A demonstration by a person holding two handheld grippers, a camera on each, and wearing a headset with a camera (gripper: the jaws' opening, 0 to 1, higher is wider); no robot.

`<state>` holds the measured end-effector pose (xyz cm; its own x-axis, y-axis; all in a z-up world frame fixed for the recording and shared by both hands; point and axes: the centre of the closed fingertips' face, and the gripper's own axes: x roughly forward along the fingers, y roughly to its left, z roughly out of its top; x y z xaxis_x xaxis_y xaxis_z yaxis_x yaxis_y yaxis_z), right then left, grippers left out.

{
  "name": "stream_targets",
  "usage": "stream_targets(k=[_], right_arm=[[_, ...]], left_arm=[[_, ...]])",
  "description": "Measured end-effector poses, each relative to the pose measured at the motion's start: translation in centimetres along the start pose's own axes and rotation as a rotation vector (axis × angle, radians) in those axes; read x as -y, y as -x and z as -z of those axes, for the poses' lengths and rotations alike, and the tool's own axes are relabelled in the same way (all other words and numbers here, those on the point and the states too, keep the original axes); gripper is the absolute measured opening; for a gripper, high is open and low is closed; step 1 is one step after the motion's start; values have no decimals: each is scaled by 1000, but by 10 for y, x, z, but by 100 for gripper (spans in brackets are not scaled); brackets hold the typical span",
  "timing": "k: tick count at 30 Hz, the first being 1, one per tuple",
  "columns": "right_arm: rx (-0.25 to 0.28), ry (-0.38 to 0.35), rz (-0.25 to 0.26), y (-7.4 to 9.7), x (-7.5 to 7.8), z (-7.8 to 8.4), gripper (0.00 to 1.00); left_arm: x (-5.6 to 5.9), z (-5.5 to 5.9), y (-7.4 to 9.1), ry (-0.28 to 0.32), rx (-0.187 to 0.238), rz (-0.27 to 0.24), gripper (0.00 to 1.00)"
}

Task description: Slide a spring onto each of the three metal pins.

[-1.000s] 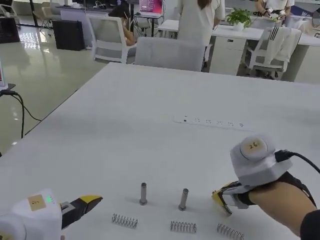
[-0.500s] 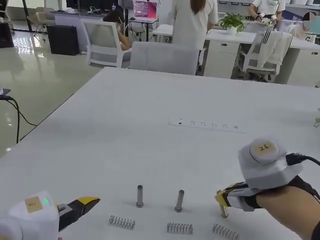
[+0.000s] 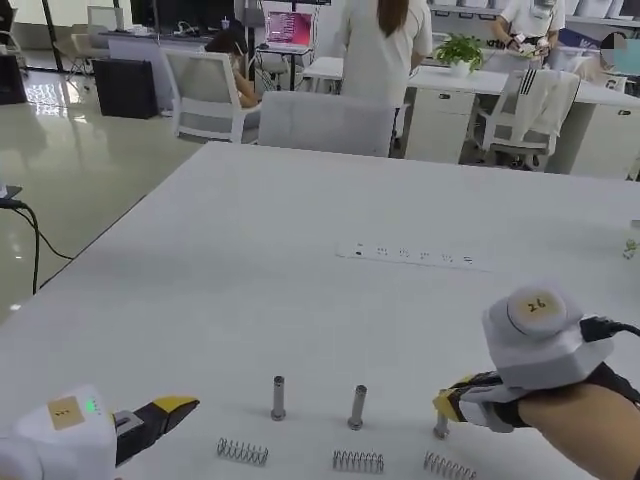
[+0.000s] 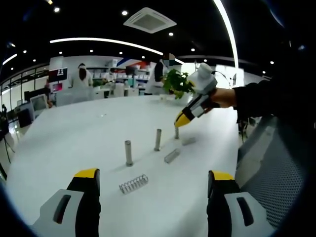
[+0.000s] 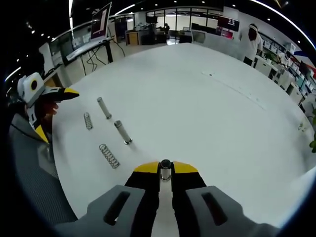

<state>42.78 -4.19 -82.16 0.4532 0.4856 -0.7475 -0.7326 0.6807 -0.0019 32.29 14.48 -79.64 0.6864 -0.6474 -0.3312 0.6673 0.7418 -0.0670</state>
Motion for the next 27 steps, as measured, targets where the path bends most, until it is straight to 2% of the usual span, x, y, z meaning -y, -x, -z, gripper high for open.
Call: stream_targets(k=[27], right_arm=[[15,31,-13,4,-3,2,9]], left_arm=[[1,-2,1,-6,-1,1,87]])
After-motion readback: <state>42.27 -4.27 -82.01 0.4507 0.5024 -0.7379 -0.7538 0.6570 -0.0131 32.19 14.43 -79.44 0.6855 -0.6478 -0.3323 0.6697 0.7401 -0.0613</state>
